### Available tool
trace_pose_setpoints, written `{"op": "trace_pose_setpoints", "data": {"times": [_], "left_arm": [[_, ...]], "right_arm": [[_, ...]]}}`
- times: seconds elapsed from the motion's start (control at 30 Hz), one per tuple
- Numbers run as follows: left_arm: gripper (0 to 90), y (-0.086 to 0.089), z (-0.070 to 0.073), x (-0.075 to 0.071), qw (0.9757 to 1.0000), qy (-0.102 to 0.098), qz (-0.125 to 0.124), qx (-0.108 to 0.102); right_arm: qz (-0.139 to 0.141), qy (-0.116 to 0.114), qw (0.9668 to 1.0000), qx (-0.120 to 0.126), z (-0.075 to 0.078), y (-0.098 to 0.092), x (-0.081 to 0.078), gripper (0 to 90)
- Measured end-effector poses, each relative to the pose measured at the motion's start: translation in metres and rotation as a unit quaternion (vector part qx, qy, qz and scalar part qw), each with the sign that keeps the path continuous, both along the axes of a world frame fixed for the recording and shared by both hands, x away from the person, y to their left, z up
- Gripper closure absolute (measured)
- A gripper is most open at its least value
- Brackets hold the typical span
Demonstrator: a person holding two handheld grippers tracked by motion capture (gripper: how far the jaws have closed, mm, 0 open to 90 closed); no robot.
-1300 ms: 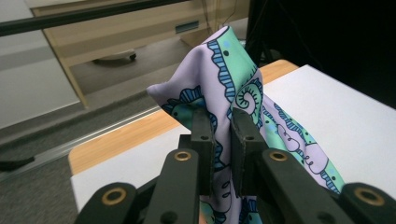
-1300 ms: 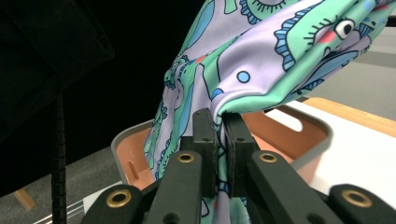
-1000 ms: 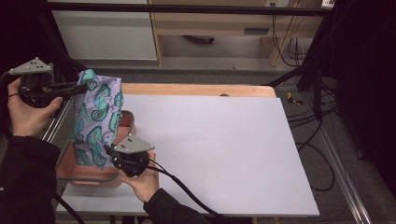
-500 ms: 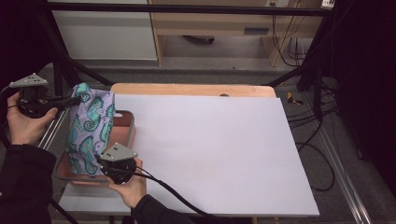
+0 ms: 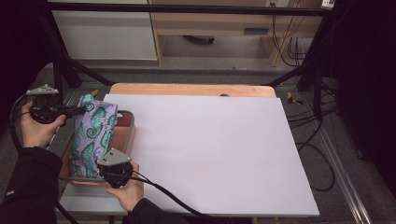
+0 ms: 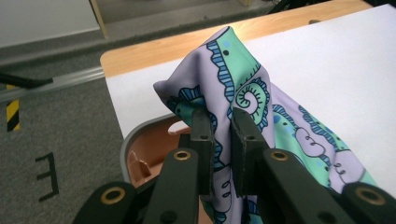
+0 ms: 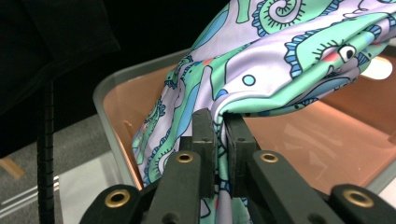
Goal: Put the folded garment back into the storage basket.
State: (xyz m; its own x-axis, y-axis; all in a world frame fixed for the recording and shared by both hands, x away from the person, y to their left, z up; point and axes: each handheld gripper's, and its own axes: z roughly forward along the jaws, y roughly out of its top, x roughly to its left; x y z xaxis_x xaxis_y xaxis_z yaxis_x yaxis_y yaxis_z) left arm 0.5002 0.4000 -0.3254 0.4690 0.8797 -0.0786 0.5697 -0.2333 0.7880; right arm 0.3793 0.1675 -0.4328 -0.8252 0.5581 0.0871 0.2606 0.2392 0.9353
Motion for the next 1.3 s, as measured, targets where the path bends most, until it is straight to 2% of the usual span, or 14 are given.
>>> {"op": "trace_pose_setpoints", "data": {"times": [0.03,0.1,0.17,0.2,0.33,0.43,0.6,0.8,0.9,0.93,0.97,1.03,1.17,1.3], "left_arm": [[79.1,0.000,-0.004,0.003,0.9999,0.007,0.008,-0.004],[66.0,-0.001,-0.015,0.008,0.9995,0.013,0.024,-0.017],[57.6,0.000,-0.018,0.008,0.9993,0.015,0.032,-0.016],[50.8,0.000,-0.023,0.008,0.9984,0.015,0.046,-0.028],[30.3,-0.002,-0.024,0.002,0.9980,0.002,0.058,-0.027],[23.8,-0.005,-0.024,-0.003,0.9975,-0.005,0.059,-0.039],[11.5,-0.012,-0.029,-0.010,0.9975,-0.007,0.051,-0.049],[5.5,-0.034,-0.032,-0.020,0.9987,0.005,0.031,-0.040],[5.2,-0.044,-0.030,-0.024,0.9990,0.004,0.018,-0.040],[4.9,-0.044,-0.030,-0.024,0.9990,0.004,0.018,-0.040],[4.5,-0.048,-0.030,-0.026,0.9990,0.002,0.012,-0.042],[4.0,-0.061,-0.029,-0.030,0.9991,-0.002,-0.010,-0.040],[3.9,-0.078,-0.028,-0.036,0.9987,-0.004,-0.033,-0.039],[3.9,-0.096,-0.027,-0.041,0.9976,-0.015,-0.054,-0.040]], "right_arm": [[0.001,0.004,1.0000,-0.003,-0.001,0.000,0.001,79.6],[0.004,0.006,0.9999,-0.014,-0.001,-0.002,0.001,62.8],[-0.005,-0.020,0.9996,-0.018,0.000,-0.008,0.001,44.2],[-0.010,-0.030,0.9993,-0.022,0.002,-0.012,0.001,37.4],[-0.013,-0.020,0.9996,-0.014,0.013,-0.037,0.009,21.8],[-0.018,-0.024,0.9994,-0.019,0.022,-0.062,0.014,17.9],[-0.023,-0.013,0.9996,0.003,0.032,-0.104,0.022,13.7],[-0.028,-0.001,0.9996,0.001,0.038,-0.147,0.029,11.1],[-0.029,0.014,0.9995,0.001,0.038,-0.166,0.032,10.9],[-0.029,0.014,0.9995,0.001,0.038,-0.166,0.032,10.9],[-0.032,0.025,0.9992,0.000,0.038,-0.177,0.034,10.4],[-0.035,0.025,0.9991,-0.001,0.037,-0.189,0.036,10.0],[-0.041,0.037,0.9985,0.001,0.036,-0.214,0.038,8.5],[-0.046,0.038,0.9982,-0.005,0.037,-0.236,0.039,7.5]]}}
